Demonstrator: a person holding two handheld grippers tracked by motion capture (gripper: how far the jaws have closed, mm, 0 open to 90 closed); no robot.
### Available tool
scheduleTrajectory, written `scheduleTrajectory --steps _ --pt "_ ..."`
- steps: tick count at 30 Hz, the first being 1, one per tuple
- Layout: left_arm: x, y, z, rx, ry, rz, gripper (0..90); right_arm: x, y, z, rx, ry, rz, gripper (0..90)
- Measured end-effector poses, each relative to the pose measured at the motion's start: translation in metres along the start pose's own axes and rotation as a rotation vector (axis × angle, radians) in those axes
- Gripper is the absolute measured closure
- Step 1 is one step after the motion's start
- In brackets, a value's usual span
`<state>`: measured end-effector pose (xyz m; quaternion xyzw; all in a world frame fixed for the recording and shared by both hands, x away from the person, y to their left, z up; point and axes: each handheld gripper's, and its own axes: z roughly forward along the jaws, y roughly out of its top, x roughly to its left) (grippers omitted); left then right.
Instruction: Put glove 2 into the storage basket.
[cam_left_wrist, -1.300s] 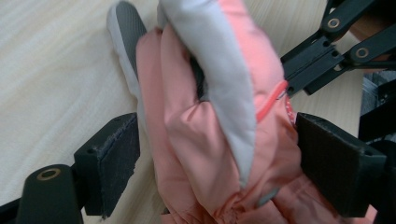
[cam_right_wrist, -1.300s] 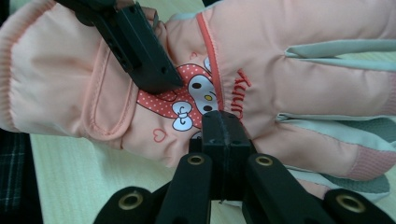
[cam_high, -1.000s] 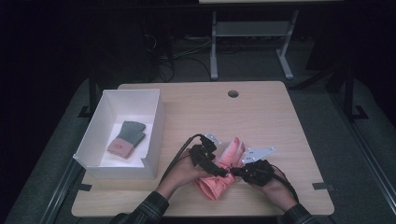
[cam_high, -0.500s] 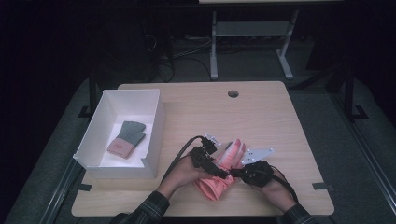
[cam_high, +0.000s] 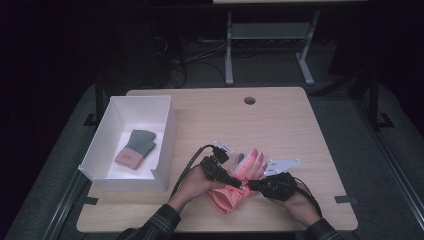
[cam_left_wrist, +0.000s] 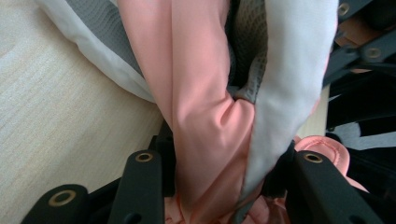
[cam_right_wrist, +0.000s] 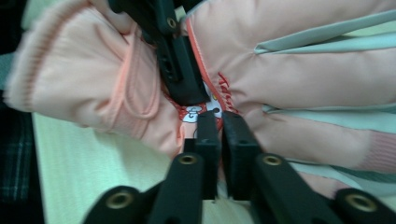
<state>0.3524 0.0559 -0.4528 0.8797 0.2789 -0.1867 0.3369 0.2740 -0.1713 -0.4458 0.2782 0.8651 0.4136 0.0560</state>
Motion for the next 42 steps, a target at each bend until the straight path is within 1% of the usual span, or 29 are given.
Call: scheduleTrajectory --steps 1,2,4,6,7,9,10,11,12,14,15,17,18,19,20,21,25,26,29,30,31,32,35,39,42 --pt "-0.001 0.000 -0.002 -0.003 -0.004 -0.002 60.9 0.001 0.000 -0.003 -0.002 -0.002 0.004 81.1" --pt "-0.001 0.000 -0.002 -0.003 -0.004 0.003 61.1 0.000 0.001 -0.008 -0.016 -0.010 0.004 78.3" --pt "-0.002 0.001 -0.004 -0.016 -0.009 -0.014 61.6 -0.001 0.000 -0.016 -0.042 -0.018 0.007 72.3" --pt "-0.003 0.002 -0.006 -0.013 -0.010 -0.015 61.8 -0.001 -0.001 -0.023 -0.047 -0.022 0.030 67.6" --pt "-0.003 0.002 -0.008 -0.017 -0.008 -0.017 61.8 -0.002 -0.003 -0.026 -0.057 -0.031 0.033 65.0" --pt "-0.004 0.002 -0.012 -0.029 -0.007 -0.024 61.8 -0.004 -0.005 -0.032 -0.062 -0.041 0.042 59.5" --pt "-0.003 0.003 -0.014 -0.023 -0.002 -0.016 61.8 -0.005 -0.007 -0.035 -0.066 -0.051 0.057 55.0" --pt "-0.004 0.003 -0.017 -0.028 0.009 -0.014 61.8 -0.006 -0.009 -0.037 -0.066 -0.054 0.063 52.2" --pt "-0.004 0.003 -0.019 -0.028 0.008 -0.020 61.8 -0.006 -0.011 -0.040 -0.060 -0.068 0.077 48.7" --pt "-0.005 0.002 -0.022 -0.038 0.020 -0.017 61.8 -0.007 -0.015 -0.044 -0.062 -0.098 0.085 43.1" --pt "-0.005 0.002 -0.024 -0.034 0.025 -0.014 61.8 -0.007 -0.017 -0.046 -0.061 -0.105 0.098 42.1" --pt "-0.007 0.002 -0.027 -0.043 0.034 -0.014 61.8 -0.009 -0.021 -0.050 -0.060 -0.125 0.116 37.4" --pt "-0.007 0.002 -0.029 -0.045 0.037 -0.007 61.8 -0.010 -0.023 -0.051 -0.058 -0.130 0.125 36.1" --pt "-0.008 0.003 -0.032 -0.052 0.031 -0.011 61.8 -0.012 -0.025 -0.052 -0.059 -0.136 0.131 34.6" --pt "-0.009 0.003 -0.033 -0.060 0.034 -0.011 61.8 -0.014 -0.029 -0.053 -0.052 -0.149 0.144 32.1" --pt "-0.010 0.003 -0.036 -0.071 0.037 -0.020 61.7 -0.015 -0.031 -0.053 -0.047 -0.157 0.154 30.4" --pt "-0.014 0.006 -0.045 -0.082 0.068 -0.016 61.6 -0.020 -0.039 -0.050 -0.019 -0.199 0.184 22.4" --pt "-0.015 0.007 -0.047 -0.085 0.068 -0.015 61.6 -0.021 -0.041 -0.049 -0.015 -0.207 0.192 19.4" --pt "-0.018 0.010 -0.055 -0.099 0.084 -0.008 61.6 -0.022 -0.041 -0.045 -0.003 -0.225 0.194 16.3" --pt "-0.019 0.011 -0.058 -0.103 0.087 -0.010 61.5 -0.022 -0.041 -0.044 0.001 -0.231 0.187 15.5" --pt "-0.021 0.013 -0.061 -0.100 0.092 -0.009 61.5 -0.022 -0.041 -0.043 0.009 -0.232 0.186 15.3" --pt "-0.022 0.014 -0.063 -0.103 0.098 -0.008 61.5 -0.022 -0.042 -0.042 0.006 -0.234 0.184 13.9" --pt "-0.027 0.020 -0.074 -0.102 0.108 -0.001 61.2 -0.022 -0.043 -0.040 0.011 -0.238 0.189 13.9" --pt "-0.032 0.025 -0.090 -0.123 0.129 0.002 61.1 -0.023 -0.044 -0.040 0.004 -0.248 0.189 13.9" --pt "-0.034 0.026 -0.101 -0.130 0.143 -0.004 61.1 -0.022 -0.044 -0.041 0.001 -0.255 0.192 13.9"
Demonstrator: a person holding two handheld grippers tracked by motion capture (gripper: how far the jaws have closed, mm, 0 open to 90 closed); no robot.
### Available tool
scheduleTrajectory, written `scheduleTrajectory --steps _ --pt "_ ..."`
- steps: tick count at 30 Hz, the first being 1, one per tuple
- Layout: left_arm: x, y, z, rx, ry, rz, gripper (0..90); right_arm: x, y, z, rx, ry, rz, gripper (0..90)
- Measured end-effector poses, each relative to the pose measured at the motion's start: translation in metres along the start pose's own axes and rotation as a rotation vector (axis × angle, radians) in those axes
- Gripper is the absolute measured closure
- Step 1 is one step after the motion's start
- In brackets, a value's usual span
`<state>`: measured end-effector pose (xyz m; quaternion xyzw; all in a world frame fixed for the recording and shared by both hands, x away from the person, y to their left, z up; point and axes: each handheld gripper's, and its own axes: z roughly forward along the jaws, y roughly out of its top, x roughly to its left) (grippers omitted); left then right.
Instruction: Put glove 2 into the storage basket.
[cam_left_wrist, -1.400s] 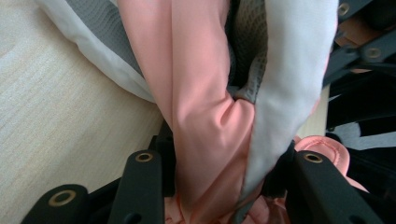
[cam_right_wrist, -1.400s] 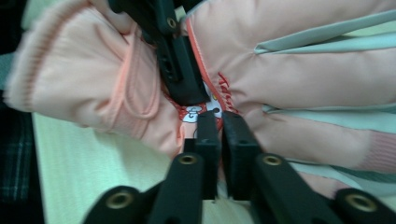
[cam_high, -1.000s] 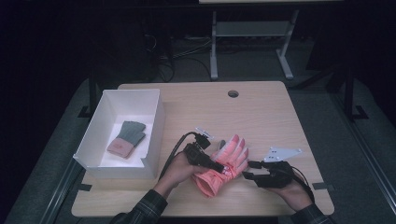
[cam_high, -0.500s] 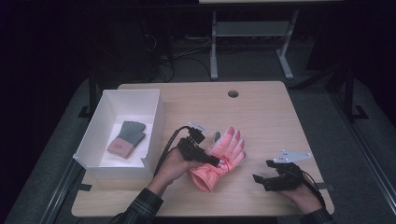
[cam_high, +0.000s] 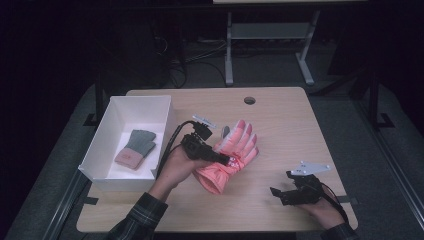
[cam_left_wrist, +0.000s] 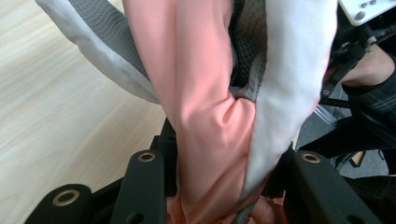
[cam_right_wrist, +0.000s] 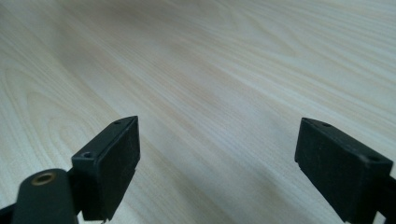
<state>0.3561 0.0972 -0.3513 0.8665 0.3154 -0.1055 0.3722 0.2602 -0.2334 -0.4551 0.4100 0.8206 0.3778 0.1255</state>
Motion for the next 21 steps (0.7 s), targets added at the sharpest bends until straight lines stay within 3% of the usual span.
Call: scheduleTrajectory --steps 7,21 --pt "0.000 0.003 -0.029 -0.002 0.055 0.001 61.1 0.001 0.000 0.001 -0.012 -0.010 -0.017 13.9" --pt "0.009 0.010 -0.091 -0.051 0.127 -0.025 61.0 -0.002 -0.003 -0.001 -0.025 -0.003 -0.015 13.9"
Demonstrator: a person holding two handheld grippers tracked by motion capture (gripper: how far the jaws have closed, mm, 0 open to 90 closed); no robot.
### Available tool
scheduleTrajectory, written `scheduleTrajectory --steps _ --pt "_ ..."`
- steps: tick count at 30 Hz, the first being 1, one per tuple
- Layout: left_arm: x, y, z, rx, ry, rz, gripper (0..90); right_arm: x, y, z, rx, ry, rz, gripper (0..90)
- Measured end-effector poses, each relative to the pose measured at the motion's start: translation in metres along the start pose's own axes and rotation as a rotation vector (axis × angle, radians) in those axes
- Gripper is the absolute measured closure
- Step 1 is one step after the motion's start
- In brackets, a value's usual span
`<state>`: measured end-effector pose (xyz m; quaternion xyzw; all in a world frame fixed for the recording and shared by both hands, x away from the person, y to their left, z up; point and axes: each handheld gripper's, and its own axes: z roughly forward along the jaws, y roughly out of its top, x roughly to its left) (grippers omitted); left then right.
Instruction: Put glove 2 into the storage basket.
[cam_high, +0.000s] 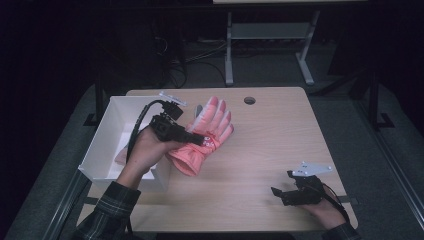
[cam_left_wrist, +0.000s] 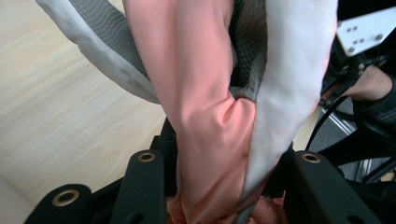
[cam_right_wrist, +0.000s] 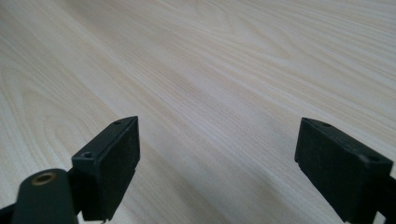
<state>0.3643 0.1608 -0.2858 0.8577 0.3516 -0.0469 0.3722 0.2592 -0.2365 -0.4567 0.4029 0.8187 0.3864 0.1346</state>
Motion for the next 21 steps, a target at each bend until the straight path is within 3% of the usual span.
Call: scheduleTrajectory --steps 6,11,21 --pt "0.012 0.000 -0.026 -0.038 0.026 -0.024 61.0 -0.001 0.000 0.000 0.006 -0.003 -0.003 13.9" --pt "0.023 -0.003 -0.051 -0.081 0.073 -0.050 61.0 0.000 0.000 0.000 0.005 -0.004 -0.009 13.9" --pt "0.058 -0.024 -0.092 -0.152 0.137 -0.145 61.0 -0.001 0.000 0.001 0.012 -0.002 -0.009 13.9"
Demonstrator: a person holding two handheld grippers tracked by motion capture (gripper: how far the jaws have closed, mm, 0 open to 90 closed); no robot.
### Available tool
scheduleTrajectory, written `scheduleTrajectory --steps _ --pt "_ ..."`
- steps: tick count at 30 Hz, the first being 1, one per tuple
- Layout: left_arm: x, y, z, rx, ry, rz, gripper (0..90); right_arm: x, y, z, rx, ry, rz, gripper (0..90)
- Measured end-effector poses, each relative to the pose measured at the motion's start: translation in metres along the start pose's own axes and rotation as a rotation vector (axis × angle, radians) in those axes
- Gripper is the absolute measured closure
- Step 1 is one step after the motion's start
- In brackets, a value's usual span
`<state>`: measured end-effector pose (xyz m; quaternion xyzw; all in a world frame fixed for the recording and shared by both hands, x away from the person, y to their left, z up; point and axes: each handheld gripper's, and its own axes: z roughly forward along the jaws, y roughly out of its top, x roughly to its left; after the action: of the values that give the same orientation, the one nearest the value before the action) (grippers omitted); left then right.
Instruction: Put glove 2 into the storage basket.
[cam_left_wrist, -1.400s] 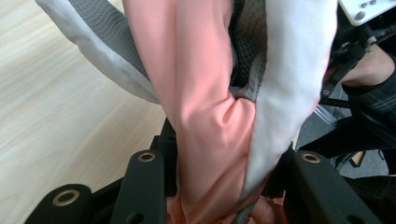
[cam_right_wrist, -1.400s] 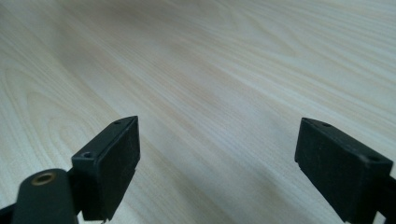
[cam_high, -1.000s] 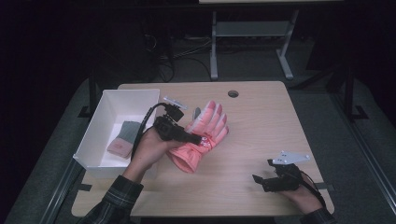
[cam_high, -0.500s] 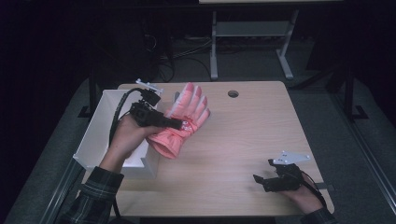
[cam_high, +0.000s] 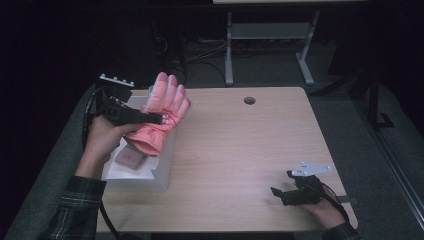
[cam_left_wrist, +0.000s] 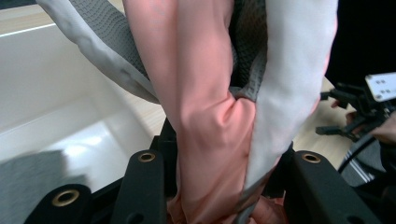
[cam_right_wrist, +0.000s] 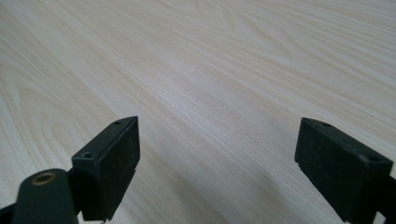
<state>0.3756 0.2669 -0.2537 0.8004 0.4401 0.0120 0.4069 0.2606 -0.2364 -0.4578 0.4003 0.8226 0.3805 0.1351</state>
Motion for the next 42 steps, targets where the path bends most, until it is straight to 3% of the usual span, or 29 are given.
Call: scheduleTrajectory --steps 7,14,21,29,42 --pt "0.029 -0.012 -0.016 -0.028 0.046 -0.066 60.9 0.001 0.000 0.001 0.005 -0.002 0.000 13.9" --pt "0.048 -0.025 -0.016 -0.016 0.092 -0.114 60.9 0.000 0.000 0.001 0.004 0.000 0.004 13.9" --pt "0.064 -0.039 -0.008 0.005 0.130 -0.156 60.8 0.001 0.000 0.001 0.009 -0.002 0.004 13.9" --pt "0.077 -0.051 0.007 0.035 0.127 -0.192 60.8 0.000 0.000 0.001 0.005 -0.002 0.009 13.9" --pt "0.084 -0.064 0.036 0.089 0.124 -0.211 60.5 0.000 0.000 0.001 0.009 -0.002 0.005 13.9"
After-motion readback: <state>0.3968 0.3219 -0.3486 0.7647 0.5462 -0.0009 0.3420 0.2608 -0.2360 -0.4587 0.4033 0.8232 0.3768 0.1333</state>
